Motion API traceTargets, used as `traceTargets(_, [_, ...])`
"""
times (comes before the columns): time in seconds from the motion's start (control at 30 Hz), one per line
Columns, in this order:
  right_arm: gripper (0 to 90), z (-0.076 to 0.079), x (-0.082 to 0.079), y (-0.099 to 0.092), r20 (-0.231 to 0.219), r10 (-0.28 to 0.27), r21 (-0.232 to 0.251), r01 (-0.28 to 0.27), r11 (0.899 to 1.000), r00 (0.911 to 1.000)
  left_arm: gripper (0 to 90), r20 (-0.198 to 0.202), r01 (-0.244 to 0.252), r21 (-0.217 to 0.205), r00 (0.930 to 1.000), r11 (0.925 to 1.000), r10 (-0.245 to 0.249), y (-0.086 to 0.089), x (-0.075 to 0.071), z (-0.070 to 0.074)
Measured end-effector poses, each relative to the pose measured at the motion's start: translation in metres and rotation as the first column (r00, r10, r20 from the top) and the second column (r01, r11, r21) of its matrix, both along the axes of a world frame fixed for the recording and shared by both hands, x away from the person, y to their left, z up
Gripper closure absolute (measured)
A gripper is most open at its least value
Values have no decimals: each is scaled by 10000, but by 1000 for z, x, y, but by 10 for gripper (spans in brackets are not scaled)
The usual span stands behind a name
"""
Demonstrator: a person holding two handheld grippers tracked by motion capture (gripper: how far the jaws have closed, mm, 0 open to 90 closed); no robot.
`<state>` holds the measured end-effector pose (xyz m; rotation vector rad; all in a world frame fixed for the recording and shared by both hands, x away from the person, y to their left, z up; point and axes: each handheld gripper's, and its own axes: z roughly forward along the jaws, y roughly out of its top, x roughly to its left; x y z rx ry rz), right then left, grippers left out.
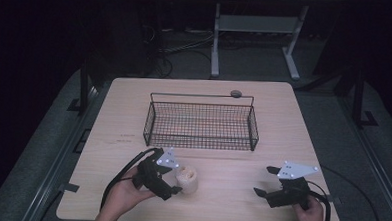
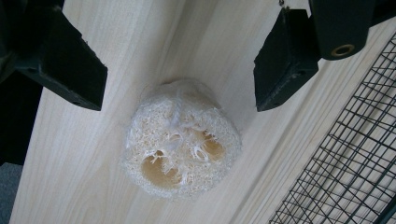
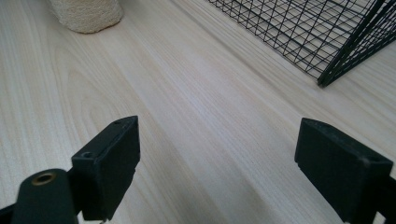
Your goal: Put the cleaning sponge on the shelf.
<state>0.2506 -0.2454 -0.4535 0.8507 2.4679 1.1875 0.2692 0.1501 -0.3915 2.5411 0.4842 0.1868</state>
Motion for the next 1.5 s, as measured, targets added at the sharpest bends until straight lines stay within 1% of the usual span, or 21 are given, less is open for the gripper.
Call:
traceTargets(0.9, [135, 0, 0, -1, -33, -22, 47, 22, 10000, 10000, 168, -240, 195, 166, 9995, 9997, -191, -15, 10, -5])
traceTargets(1.23, [136, 0, 0, -1, -25, -19, 19, 19, 10000, 10000, 168, -342, 235, 340, 9992, 9991, -223, -21, 13, -7])
traceTargets(1.3, [136, 0, 0, -1, -28, -18, 47, 18, 10000, 10000, 168, -327, 218, 301, 9992, 9993, -208, -22, 14, -8])
traceTargets(1.5, [136, 0, 0, 0, -39, -2, 63, 2, 10000, 10000, 168, -424, 272, 378, 9988, 9989, -256, -26, 15, -10])
